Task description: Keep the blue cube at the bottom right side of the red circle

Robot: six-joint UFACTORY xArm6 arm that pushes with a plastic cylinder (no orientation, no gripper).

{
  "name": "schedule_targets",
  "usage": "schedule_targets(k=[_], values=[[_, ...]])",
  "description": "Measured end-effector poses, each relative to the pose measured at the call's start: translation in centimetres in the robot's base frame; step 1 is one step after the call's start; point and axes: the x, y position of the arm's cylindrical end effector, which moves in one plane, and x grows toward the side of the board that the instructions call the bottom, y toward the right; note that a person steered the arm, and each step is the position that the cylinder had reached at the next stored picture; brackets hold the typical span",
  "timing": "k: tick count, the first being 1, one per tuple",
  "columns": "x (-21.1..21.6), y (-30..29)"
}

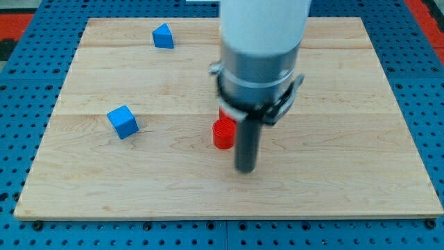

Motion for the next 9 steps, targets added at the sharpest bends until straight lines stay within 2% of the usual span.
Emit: schedule_targets(k=[1, 2, 3, 4, 5, 6, 8, 9], values=[[-0.1, -12.5], [-5.8, -23.7], [-15.1, -26.3], [-15.0, -19.9], [-9.4, -19.0], [-7.3, -13.1], [-6.0, -13.3], [-4.7, -16.1]])
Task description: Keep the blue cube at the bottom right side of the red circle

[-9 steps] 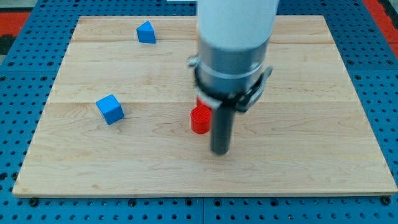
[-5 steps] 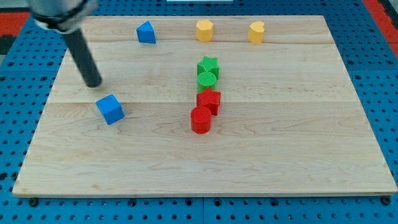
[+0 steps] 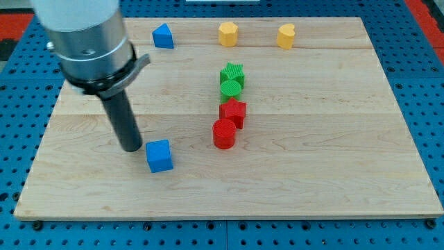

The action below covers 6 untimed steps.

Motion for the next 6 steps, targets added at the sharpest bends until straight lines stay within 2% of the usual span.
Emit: schedule_targets(k=[1, 2, 3, 5, 6], values=[[1.6, 2.1], [2.2, 8.6], [2.5, 11.1], [2.0, 13.4], [2.4, 12.1]])
